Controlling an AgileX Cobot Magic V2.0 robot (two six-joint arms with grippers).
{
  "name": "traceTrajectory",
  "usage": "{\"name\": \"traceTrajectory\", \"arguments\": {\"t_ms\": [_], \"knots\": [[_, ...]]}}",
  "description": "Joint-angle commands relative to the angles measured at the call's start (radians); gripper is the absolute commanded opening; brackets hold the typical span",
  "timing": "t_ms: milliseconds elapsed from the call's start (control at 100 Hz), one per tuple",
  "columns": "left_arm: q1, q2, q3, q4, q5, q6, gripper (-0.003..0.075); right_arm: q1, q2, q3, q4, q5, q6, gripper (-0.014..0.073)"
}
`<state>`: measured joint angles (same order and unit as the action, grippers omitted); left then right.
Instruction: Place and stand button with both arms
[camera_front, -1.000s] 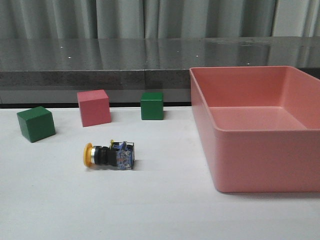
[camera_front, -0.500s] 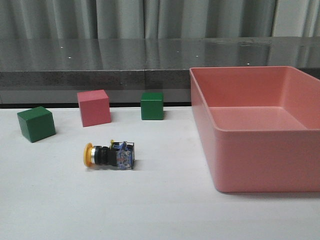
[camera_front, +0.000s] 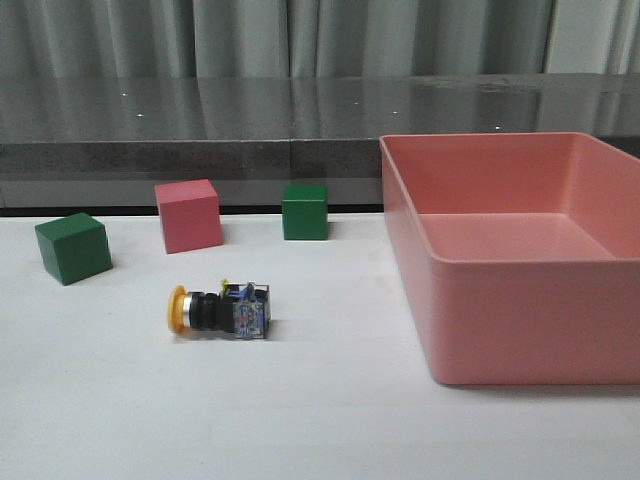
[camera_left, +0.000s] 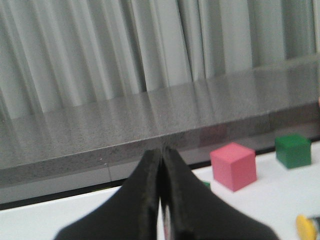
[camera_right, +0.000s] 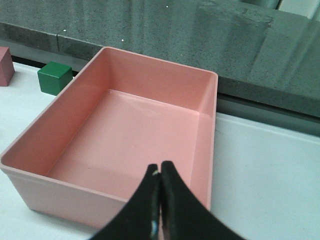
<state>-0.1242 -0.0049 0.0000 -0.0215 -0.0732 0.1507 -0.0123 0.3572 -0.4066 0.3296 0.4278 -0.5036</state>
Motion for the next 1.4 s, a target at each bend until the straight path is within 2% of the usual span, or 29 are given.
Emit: {"name": "traceTrajectory", "arguments": {"t_ms": [0,80,230,340,510,650,840,930,980,1100,1150,1210,1300,1390], "knots": [[0.004,-0.001,0.040,-0.170,-0.138,-0.064,-0.0019,-0.003,0.006,-0.024,0.019,-0.081,0.003,-0.0061],[0.004,0.004,0.001,-0.305,-0.107,-0.066,-0.0019,-0.003,0.006,-0.024,0.019,-0.081,0.003,-0.0061],[0.004,0.097,-0.164,-0.302,0.170,-0.054,-0.0020,-0.003,0.006,-0.024,0.019,-0.081,0.003,-0.0061],[0.004,0.263,-0.318,-0.280,0.341,-0.052,-0.0020,-0.003,0.006,-0.024,0.019,-0.081,0.003,-0.0061],[0.004,0.570,-0.538,-0.275,0.476,0.004,-0.0020,-0.003,0.006,-0.024,0.019,-0.082,0.003,-0.0061],[0.004,0.785,-0.666,-0.328,0.504,0.168,-0.0019,-0.003,0.006,-0.024,0.019,-0.083,0.003,-0.0061],[0.004,1.031,-0.797,-0.534,0.577,0.538,-0.0004,-0.003,0.006,-0.024,0.019,-0.083,0.003,-0.0061],[0.004,1.145,-0.859,-0.652,0.643,0.709,0.0080,-0.003,0.006,-0.024,0.019,-0.083,0.003,-0.0061],[0.004,1.203,-0.894,-0.700,0.686,0.801,0.0163,-0.003,0.006,-0.024,0.019,-0.083,0.003,-0.0061],[0.004,1.333,-0.962,-0.782,0.757,1.025,0.0426,-0.003,0.006,-0.024,0.019,-0.083,0.003,-0.0061],[0.004,1.382,-0.980,-0.818,0.756,1.096,0.0485,-0.003,0.006,-0.024,0.019,-0.084,0.003,-0.0061],[0.004,1.439,-1.001,-0.863,0.738,1.112,0.0499,-0.003,0.006,-0.024,0.019,-0.084,0.003,-0.0061],[0.004,1.501,-1.025,-0.950,0.738,1.119,0.0472,-0.003,0.006,-0.024,0.019,-0.084,0.003,-0.0061],[0.004,1.547,-1.033,-1.046,0.749,1.182,0.0460,-0.003,0.006,-0.024,0.019,-0.084,0.003,-0.0061]]}}
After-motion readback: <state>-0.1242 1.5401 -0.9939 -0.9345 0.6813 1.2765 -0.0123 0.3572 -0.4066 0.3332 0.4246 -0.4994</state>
